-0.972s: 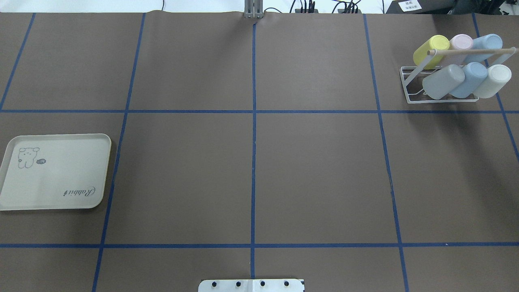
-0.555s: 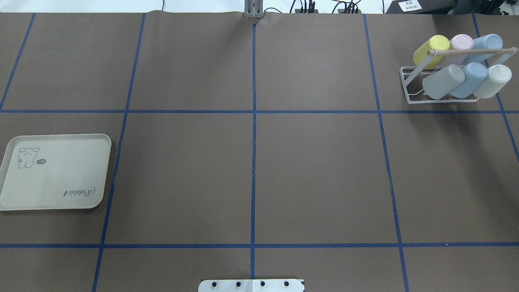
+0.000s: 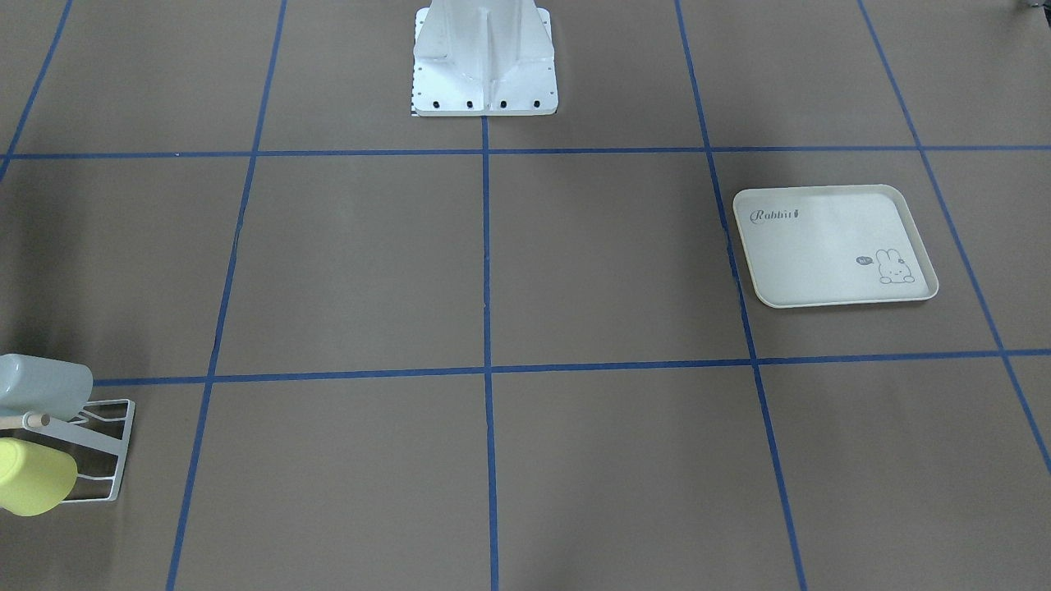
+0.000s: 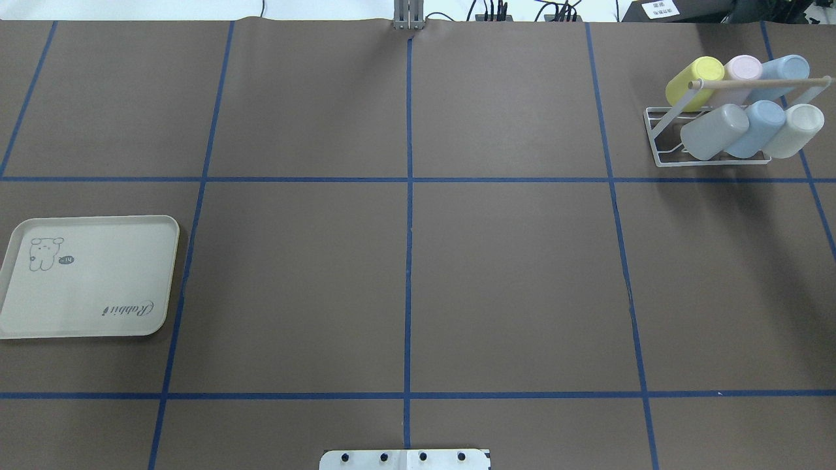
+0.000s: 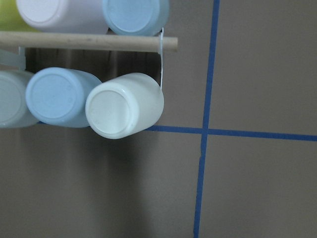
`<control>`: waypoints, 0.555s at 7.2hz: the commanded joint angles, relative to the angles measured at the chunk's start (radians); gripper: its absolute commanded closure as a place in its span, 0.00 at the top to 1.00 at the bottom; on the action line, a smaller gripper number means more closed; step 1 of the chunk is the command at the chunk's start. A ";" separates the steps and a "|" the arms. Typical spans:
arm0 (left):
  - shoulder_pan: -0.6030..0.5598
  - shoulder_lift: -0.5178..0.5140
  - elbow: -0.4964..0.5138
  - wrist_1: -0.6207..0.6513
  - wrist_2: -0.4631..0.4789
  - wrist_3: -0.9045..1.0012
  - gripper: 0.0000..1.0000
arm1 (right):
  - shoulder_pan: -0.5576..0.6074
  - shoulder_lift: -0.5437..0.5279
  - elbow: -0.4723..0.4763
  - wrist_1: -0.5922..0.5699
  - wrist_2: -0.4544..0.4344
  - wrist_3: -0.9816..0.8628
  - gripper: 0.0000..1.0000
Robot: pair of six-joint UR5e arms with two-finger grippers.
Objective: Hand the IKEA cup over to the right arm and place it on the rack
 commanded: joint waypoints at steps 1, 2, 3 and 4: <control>0.005 0.025 -0.005 -0.003 0.029 -0.002 1.00 | -0.010 -0.034 -0.010 0.026 -0.014 0.000 1.00; 0.006 0.024 -0.005 -0.005 0.032 -0.009 1.00 | -0.010 -0.051 -0.016 0.051 -0.012 0.000 1.00; 0.008 0.022 -0.011 -0.003 0.032 -0.009 1.00 | -0.010 -0.055 -0.016 0.081 -0.012 0.001 1.00; 0.008 0.022 -0.011 -0.003 0.032 -0.009 1.00 | -0.010 -0.055 -0.016 0.086 -0.012 0.000 1.00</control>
